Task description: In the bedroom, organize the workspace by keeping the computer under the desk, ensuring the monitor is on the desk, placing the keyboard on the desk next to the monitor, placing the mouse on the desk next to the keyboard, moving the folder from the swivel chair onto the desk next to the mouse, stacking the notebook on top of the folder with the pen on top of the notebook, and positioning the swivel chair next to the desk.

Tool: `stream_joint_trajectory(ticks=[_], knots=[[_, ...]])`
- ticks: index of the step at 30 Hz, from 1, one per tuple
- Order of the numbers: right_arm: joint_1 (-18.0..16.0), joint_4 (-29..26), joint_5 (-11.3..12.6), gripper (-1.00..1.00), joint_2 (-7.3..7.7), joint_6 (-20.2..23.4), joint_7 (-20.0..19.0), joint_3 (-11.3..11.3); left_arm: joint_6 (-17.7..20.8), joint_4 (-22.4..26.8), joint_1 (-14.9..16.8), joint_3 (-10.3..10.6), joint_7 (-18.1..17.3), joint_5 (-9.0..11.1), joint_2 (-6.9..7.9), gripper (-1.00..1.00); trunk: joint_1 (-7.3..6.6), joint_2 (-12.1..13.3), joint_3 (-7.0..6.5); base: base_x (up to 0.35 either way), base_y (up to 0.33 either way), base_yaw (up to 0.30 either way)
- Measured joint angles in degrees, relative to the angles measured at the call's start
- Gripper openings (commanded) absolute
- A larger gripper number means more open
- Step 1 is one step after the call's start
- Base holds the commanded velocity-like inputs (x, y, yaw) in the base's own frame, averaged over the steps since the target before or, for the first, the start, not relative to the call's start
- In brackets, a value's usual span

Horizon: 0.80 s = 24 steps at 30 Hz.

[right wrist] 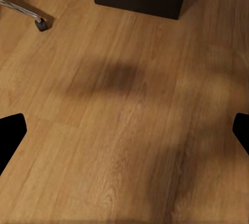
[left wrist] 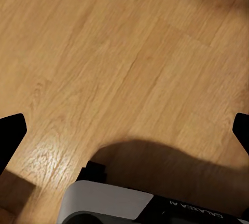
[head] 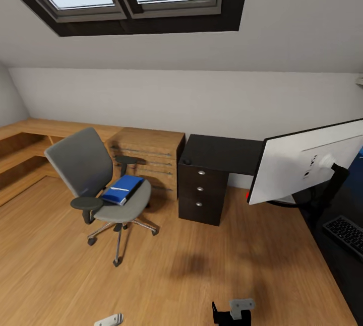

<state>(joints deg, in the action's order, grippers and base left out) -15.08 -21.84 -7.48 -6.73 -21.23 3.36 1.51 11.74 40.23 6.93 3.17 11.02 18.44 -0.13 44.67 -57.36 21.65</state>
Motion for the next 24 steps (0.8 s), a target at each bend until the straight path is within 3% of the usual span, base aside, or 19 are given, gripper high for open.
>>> stream_joint_trajectory(ticks=[5, 8, 19, 24], knots=[[0.0, 0.0, 0.0, 1.00, 0.00, 0.0, 0.0, 0.0, -0.1, 0.0, 0.0, -0.1, 0.0, 0.0, 0.00, 1.00, 0.01, 0.0, 0.00, -0.053, 0.000, 0.000], [0.0, 0.0, 0.0, 1.00, -0.01, -0.1, 0.0, 0.0, -3.2, 0.0, 0.0, -0.1, 0.0, 0.0, 0.00, 1.00, 0.04, 0.0, 0.00, -0.308, 0.000, 0.000], [0.0, -0.1, 0.0, 1.00, 0.00, -0.1, 0.0, 0.0, -4.4, 0.0, 0.0, 0.0, 0.0, 0.0, 0.00, 1.00, 0.04, 0.0, 0.00, -0.328, 0.000, 0.000], [0.0, -0.6, 0.0, 1.00, -0.01, -0.1, 0.1, 0.0, -4.6, 1.2, 0.0, 0.1, -0.2, 0.1, 0.00, 1.00, 0.01, 0.0, 0.00, -0.147, 0.000, 0.000]])
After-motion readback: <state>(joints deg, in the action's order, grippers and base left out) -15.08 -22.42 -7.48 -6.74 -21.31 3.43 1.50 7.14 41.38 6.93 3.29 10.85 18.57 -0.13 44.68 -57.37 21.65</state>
